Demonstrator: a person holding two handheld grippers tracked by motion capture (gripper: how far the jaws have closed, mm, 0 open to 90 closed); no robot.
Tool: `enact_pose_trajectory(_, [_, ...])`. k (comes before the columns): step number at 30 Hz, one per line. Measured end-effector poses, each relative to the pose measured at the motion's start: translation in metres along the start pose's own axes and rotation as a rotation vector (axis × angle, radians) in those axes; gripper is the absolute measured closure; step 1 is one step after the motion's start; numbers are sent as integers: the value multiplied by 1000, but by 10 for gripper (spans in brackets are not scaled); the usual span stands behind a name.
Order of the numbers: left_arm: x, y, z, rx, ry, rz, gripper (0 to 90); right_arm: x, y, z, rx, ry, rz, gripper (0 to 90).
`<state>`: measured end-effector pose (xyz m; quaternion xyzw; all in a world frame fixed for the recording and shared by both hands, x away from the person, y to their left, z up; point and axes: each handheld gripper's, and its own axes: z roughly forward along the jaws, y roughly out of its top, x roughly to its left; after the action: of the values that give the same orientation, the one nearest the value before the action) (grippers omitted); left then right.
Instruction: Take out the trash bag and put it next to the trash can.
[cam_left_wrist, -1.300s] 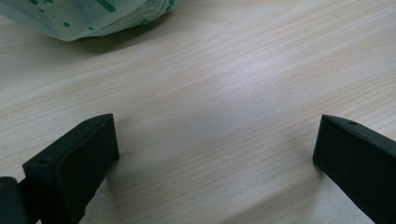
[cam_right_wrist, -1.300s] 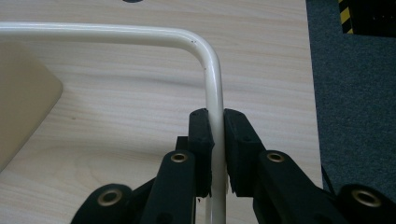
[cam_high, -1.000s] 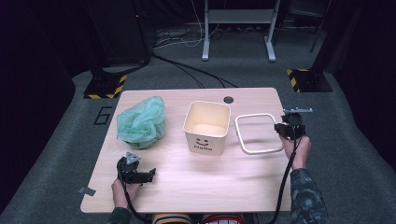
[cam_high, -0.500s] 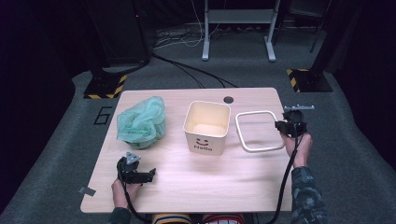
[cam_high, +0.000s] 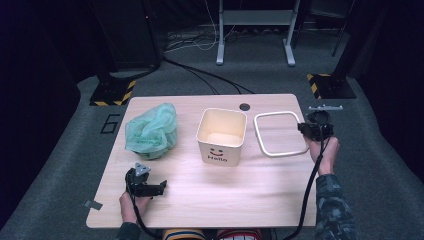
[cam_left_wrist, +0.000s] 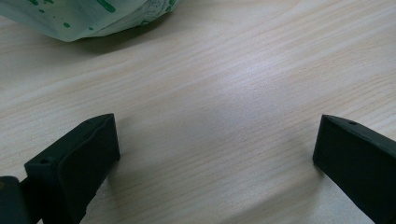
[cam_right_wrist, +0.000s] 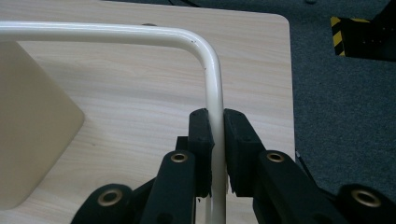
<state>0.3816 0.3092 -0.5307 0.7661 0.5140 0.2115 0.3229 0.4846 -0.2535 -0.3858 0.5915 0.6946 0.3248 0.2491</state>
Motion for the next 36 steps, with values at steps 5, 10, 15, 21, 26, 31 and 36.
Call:
enact_pose_trajectory(5, [0, 0, 0, 0, 0, 0, 2, 4, 5, 0, 2, 3, -5, 819])
enact_pose_trajectory(10, [0, 0, 0, -1, 0, 0, 2, 7, 9, 0, 1, 6, -12, 819])
enact_pose_trajectory(15, [0, 0, 0, 0, 0, 0, 2, 9, 14, -3, -4, 9, -16, 819])
enact_pose_trajectory(21, [0, 0, 0, -1, 0, 1, 3, 12, 19, -7, -13, 10, -20, 819])
enact_pose_trajectory(26, [0, 0, 0, -1, 0, 1, 4, 13, 22, -10, -18, 11, -24, 819])
enact_pose_trajectory(31, [0, 0, 0, -1, 0, 0, 4, 13, 23, -9, -13, 14, -24, 819])
enact_pose_trajectory(36, [0, 0, 0, 0, 0, 4, 3, 12, 27, -12, -21, 15, -24, 819])
